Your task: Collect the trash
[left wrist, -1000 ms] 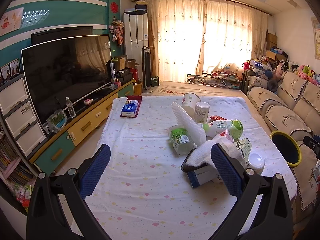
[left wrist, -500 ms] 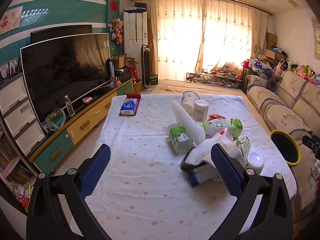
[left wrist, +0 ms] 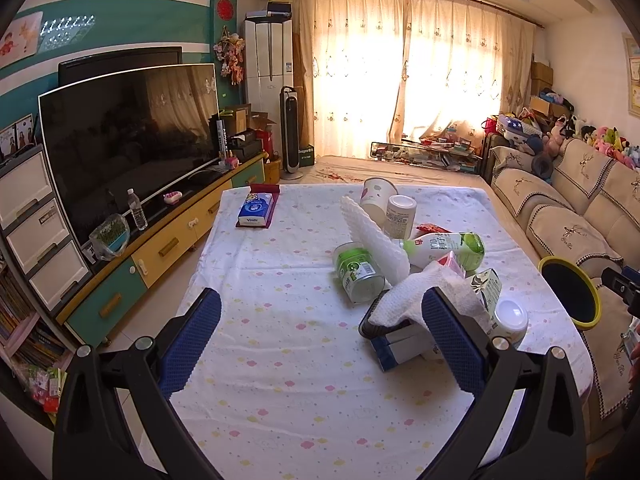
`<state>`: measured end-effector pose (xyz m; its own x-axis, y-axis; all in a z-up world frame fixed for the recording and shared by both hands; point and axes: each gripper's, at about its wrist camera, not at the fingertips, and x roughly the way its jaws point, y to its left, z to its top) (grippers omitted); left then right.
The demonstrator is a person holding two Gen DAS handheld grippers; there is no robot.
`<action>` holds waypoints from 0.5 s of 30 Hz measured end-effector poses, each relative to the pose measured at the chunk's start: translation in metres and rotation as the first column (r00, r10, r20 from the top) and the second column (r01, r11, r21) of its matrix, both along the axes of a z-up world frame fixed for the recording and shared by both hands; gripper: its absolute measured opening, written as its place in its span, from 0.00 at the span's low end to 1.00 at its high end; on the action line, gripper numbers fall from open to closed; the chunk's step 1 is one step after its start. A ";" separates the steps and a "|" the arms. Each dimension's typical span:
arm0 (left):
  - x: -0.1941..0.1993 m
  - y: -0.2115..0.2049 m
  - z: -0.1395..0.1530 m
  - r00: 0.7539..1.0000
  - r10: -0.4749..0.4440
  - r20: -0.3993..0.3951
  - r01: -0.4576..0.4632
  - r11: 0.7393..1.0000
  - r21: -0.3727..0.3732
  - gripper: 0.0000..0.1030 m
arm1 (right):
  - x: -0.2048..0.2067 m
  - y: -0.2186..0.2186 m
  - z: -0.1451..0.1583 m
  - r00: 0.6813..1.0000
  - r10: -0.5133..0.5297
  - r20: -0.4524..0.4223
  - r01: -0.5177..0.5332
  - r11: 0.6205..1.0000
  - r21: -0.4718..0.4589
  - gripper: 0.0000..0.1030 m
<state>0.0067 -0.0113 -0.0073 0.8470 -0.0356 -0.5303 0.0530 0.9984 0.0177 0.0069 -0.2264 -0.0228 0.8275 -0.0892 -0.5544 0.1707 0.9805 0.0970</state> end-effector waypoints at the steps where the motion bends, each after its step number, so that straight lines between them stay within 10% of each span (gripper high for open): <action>1: 0.000 0.000 0.000 1.000 0.000 0.000 0.000 1.000 0.001 0.96 | 0.000 0.000 0.001 1.000 -0.001 0.001 0.001 1.000 0.002 0.94; 15: 0.000 0.001 0.000 1.000 -0.001 0.002 0.001 1.000 0.000 0.96 | 0.001 0.001 -0.001 1.000 -0.002 -0.003 0.002 1.000 0.001 0.94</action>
<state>0.0067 -0.0103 -0.0072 0.8479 -0.0364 -0.5289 0.0538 0.9984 0.0175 0.0079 -0.2257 -0.0240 0.8255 -0.0906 -0.5571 0.1733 0.9800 0.0974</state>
